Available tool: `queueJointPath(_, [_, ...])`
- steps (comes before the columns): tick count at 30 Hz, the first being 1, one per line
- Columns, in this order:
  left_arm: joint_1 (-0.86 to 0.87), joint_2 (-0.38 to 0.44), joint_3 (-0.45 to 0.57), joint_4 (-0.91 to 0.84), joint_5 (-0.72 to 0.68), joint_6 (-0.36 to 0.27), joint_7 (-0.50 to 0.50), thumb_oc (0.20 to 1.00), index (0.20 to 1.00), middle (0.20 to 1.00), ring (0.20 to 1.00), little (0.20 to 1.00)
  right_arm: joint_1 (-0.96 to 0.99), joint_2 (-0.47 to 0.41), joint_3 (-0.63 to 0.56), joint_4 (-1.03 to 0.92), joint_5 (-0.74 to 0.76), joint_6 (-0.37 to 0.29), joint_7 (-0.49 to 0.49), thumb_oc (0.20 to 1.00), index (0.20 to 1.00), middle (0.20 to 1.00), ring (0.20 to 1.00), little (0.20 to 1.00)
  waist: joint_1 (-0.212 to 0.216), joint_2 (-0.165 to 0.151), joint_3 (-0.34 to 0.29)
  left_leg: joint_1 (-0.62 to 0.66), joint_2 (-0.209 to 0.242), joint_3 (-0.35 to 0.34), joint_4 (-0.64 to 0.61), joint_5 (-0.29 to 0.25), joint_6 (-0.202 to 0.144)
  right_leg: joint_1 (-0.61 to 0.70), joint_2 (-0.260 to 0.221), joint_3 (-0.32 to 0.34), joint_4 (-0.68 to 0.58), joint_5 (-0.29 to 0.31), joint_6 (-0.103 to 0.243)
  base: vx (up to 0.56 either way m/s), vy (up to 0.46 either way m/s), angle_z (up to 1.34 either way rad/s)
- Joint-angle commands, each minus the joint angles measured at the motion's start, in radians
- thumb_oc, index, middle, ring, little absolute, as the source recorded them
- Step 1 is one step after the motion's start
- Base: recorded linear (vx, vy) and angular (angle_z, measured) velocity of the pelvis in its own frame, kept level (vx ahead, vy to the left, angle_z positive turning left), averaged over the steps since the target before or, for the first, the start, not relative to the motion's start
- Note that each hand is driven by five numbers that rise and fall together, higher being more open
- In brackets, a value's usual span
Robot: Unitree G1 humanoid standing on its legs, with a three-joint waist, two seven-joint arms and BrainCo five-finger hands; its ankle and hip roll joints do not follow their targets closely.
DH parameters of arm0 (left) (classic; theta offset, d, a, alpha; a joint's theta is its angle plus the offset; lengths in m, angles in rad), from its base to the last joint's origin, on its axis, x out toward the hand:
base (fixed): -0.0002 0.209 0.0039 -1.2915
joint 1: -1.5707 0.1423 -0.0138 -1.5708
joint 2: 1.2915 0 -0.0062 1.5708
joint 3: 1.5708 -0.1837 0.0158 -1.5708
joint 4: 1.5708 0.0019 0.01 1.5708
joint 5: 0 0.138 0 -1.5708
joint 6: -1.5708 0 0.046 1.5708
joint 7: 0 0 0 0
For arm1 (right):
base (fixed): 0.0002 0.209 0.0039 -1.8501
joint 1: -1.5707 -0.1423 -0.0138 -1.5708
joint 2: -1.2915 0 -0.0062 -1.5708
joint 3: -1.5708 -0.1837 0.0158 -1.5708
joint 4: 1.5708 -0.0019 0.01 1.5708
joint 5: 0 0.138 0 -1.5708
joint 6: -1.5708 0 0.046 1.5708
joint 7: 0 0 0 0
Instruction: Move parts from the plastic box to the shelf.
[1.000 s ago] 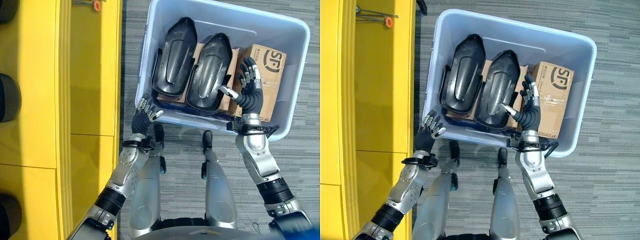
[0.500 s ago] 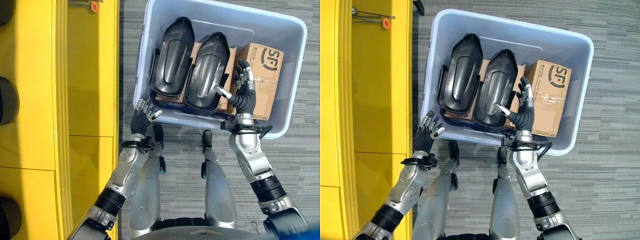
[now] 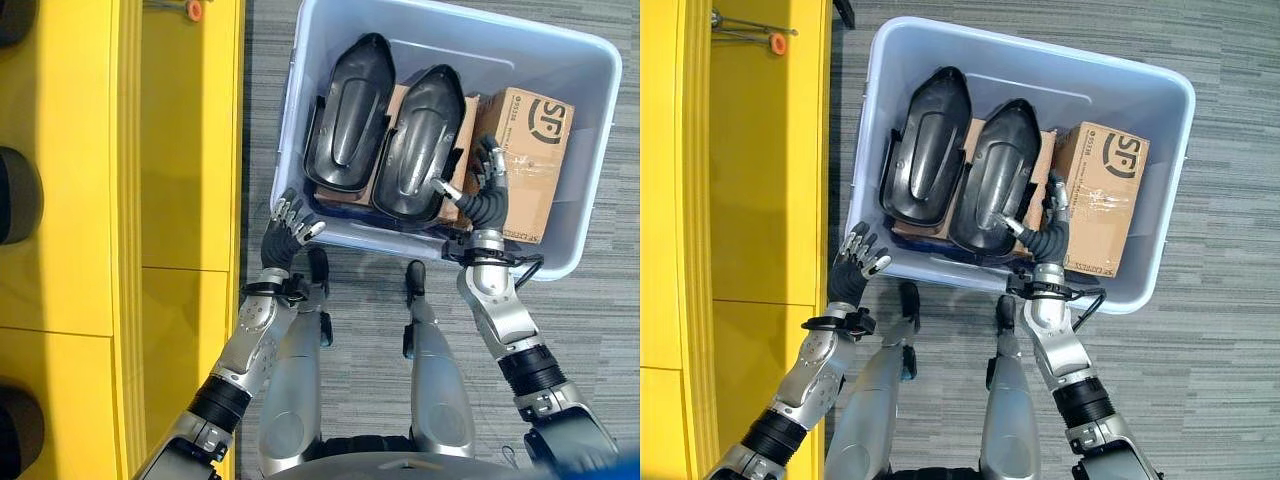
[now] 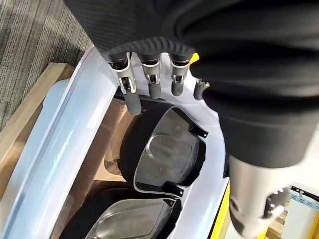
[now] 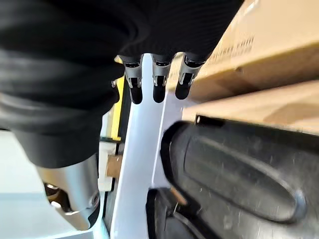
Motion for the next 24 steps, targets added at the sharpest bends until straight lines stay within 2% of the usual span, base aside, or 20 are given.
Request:
queueJointPath(1, [0.031, 0.026, 0.029, -0.082, 0.033, -0.031, 0.004, 1.0, 1.0, 1.0, 1.0, 1.0, 0.001, -0.02, -0.053, -0.063, -0.039, -0.035, -0.031, 1.0, 1.0, 1.0, 1.0, 1.0, 0.009, 0.001, -0.034, -0.015, 0.091, -0.035, 0.103, -0.065, -0.072, -0.059, -0.061, 0.027, 0.096, 0.058, 0.017, 0.0, 0.0, 0.0])
queueJointPath(12, [0.028, 0.027, 0.023, -0.08, 0.032, -0.032, 0.002, 1.0, 1.0, 1.0, 1.0, 1.0, -0.02, -0.015, -0.06, -0.009, -0.037, -0.035, -0.056, 1.0, 1.0, 1.0, 1.0, 1.0, 0.011, 0.004, -0.034, -0.022, 0.09, -0.034, 0.105, -0.063, -0.072, -0.068, -0.061, 0.026, 0.099, 0.059, 0.017, 0.0, 0.0, 0.0])
queueJointPath(24, [0.026, 0.029, 0.011, -0.084, 0.033, -0.036, 0.007, 1.0, 1.0, 1.0, 1.0, 1.0, -0.074, 0.006, -0.011, 0.117, -0.018, -0.02, -0.053, 1.0, 1.0, 1.0, 1.0, 1.0, 0.021, 0.019, -0.034, -0.056, 0.081, -0.039, 0.112, -0.061, -0.068, -0.099, -0.058, 0.029, 0.111, 0.057, 0.014, 0.0, 0.0, -0.01])
